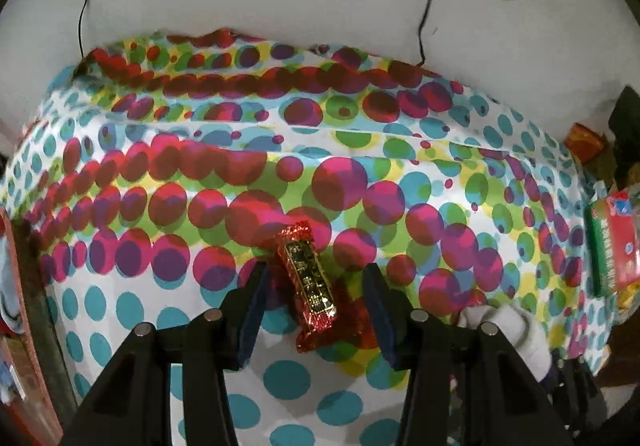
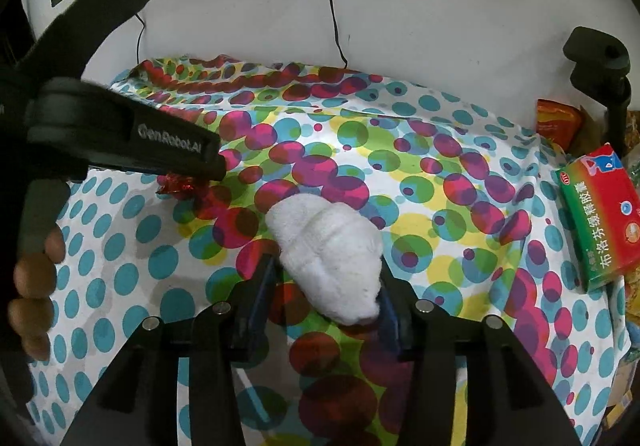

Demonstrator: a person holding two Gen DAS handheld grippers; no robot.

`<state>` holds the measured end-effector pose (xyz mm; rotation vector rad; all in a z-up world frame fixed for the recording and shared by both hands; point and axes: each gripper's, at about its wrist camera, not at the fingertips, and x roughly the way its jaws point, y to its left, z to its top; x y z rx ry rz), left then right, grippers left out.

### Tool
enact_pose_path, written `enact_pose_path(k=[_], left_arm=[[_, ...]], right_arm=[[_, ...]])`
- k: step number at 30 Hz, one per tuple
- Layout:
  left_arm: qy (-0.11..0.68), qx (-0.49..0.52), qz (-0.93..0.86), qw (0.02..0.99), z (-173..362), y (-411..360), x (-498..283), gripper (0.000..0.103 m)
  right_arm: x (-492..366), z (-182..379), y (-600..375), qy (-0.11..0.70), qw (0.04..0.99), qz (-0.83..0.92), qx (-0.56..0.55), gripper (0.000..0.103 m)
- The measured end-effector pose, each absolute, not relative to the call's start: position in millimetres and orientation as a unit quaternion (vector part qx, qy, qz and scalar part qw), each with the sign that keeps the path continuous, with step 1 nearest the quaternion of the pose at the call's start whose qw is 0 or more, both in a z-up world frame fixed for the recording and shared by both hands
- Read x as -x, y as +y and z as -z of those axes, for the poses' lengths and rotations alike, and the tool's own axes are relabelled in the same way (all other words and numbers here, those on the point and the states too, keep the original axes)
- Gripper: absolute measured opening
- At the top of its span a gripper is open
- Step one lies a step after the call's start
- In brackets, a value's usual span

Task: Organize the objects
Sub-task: 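Grasp the red candy bar packet with the left tool while the right tool holds the white sock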

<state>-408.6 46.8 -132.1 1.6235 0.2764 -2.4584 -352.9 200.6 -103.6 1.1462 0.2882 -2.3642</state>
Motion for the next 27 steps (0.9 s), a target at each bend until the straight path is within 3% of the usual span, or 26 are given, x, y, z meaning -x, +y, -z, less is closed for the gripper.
enact_pose_path(k=[2,8,10,11,17,19,20,27], left_arm=[[0.062,-0.535,0.838,0.094,134,56,408,0.049],[0.070,-0.514,0.850,0.097,136,57,407,0.050],[0.065,-0.522,0.843,0.112,138,55,411,0.068],[0.084,-0.531,0.834,0.124,141,46,415,0.082],[0.080,-0.530,0.837,0.115,139,34,416,0.080],[0.076,-0.531,0.837,0.108,136,34,417,0.057],[0.073,-0.529,0.839,0.102,134,35,417,0.019],[0.075,-0.550,0.828,0.075,132,30,419,0.018]], right_arm=[[353,104,202,0.101,0.249,0.867,-0.421,0.046],[353,102,204,0.101,0.250,0.866,-0.421,0.047],[353,101,205,0.100,0.251,0.866,-0.421,0.047],[353,101,206,0.099,0.251,0.866,-0.421,0.047],[353,100,208,0.099,0.251,0.866,-0.421,0.047],[352,99,208,0.101,0.251,0.866,-0.421,0.047],[353,99,208,0.101,0.251,0.866,-0.421,0.047],[352,99,207,0.107,0.249,0.866,-0.421,0.049]])
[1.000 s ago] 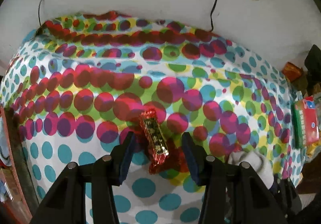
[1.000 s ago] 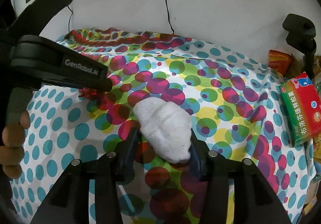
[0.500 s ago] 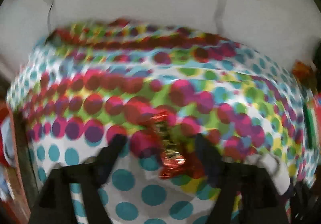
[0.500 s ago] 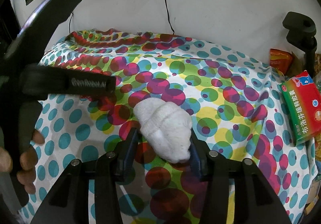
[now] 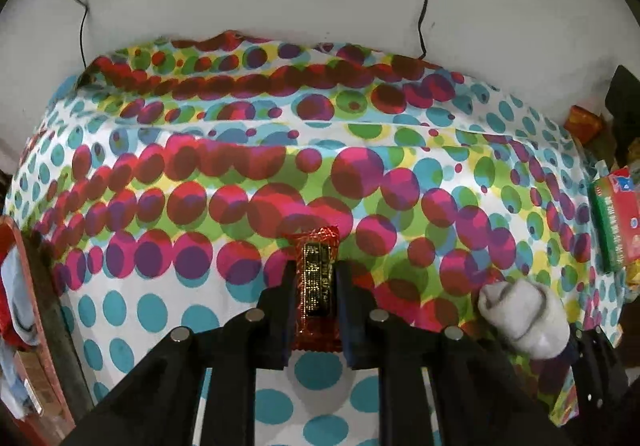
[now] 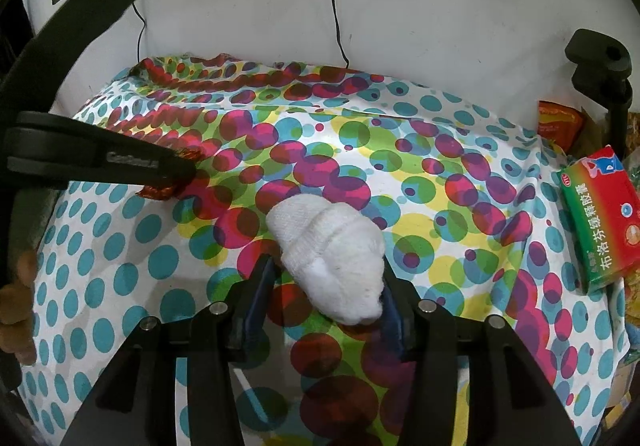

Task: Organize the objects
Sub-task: 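Grasp the red candy bar packet with the left tool while the right tool holds the white sock, then carry the red candy bar packet into the red tray and open the left tool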

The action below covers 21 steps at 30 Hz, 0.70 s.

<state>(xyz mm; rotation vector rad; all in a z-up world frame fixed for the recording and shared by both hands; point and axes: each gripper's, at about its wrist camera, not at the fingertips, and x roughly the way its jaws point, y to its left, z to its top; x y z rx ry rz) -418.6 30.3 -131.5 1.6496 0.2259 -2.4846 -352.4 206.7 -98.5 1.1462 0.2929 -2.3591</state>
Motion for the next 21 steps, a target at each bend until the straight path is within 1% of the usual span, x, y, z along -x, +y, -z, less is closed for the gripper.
enact_pose_path(k=[7,8,21], left_arm=[[0.063,-0.558,0.824,0.077,128,26,387,0.018],[0.065,-0.558,0.824,0.077,129,26,368,0.018],[0.050,-0.564,0.822,0.065,130,27,283,0.018]], right_arm=[[353,99,206,0.109,0.248,0.866,-0.420,0.049],[353,99,206,0.109,0.248,0.866,-0.420,0.049],[353,99,205,0.111,0.248,0.866,-0.420,0.049]])
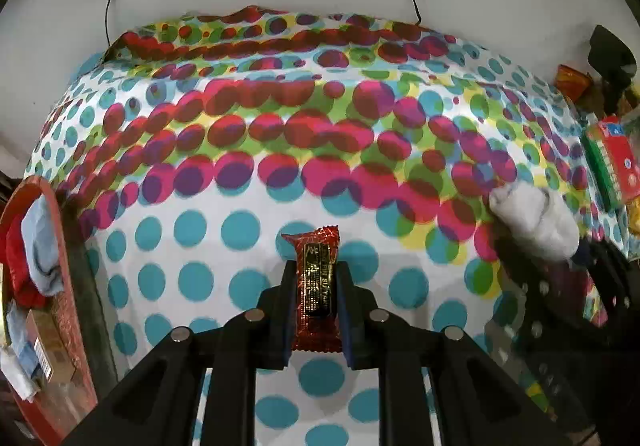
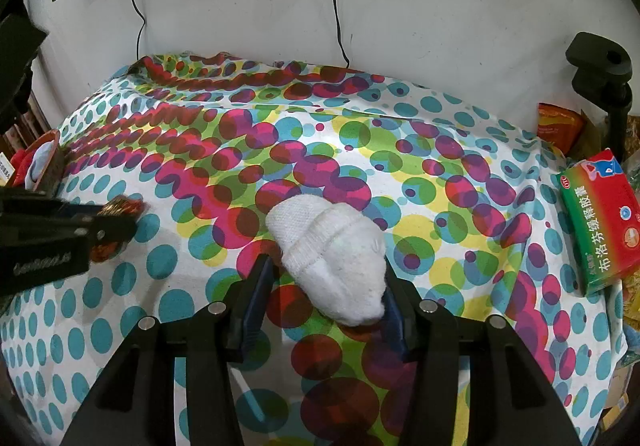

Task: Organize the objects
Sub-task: 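Carry the red candy bar packet into the red tray and open the left tool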

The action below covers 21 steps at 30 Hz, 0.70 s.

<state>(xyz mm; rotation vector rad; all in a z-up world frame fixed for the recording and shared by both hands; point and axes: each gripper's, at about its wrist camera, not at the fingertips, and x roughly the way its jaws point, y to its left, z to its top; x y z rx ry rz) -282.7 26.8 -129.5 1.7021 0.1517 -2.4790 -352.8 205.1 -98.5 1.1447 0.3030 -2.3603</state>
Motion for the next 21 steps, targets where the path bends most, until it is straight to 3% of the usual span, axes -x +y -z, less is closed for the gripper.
enact_pose_path(k=[21], left_arm=[[0.031,-0.545,0.836,0.061,82,-5,173,0.018]], right_arm=[[353,97,205,0.112,0.248,0.866,-0.420,0.049]])
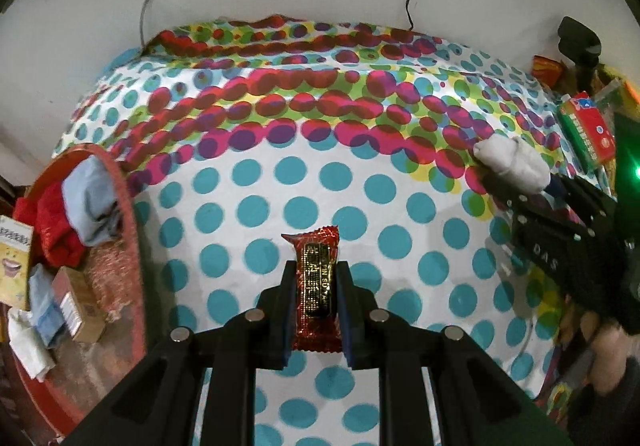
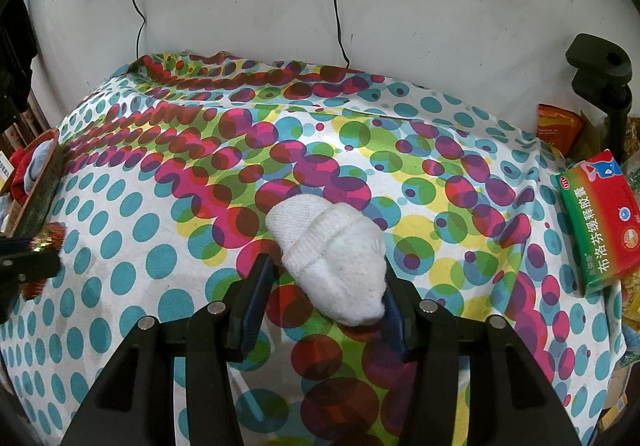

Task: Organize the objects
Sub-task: 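Carry the red candy bar packet into the red tray and open the left tool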

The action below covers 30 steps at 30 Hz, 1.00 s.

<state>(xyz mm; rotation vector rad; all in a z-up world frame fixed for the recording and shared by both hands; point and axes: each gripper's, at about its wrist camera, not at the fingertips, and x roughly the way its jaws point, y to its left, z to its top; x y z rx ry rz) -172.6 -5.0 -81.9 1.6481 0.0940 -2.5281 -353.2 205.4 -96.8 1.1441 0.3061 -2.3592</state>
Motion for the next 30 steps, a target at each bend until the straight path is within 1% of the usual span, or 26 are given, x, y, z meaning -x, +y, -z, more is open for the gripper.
enact_pose_path(k=[7,9,16,30], left_arm=[[0.038,-0.532,0.843,0.075,64,-21,149,0.018],[0.037,-0.526,0.846,0.085,67,-21,155,0.018],[0.063,-0.512,0.849,0.114,57,-55,133,0.018],[0.089,-0.514,0.836,0.170,69,-116,101,0.018]], right_arm=[[354,96,205,0.114,0.248,0.866,-0.420,0.049],[354,96,205,0.113,0.248,0.866,-0.420,0.049],[355,95,206,0.115,0.248,0.866,-0.420,0.049],[356,95,207,0.120,0.245,0.866,-0.418,0.048]])
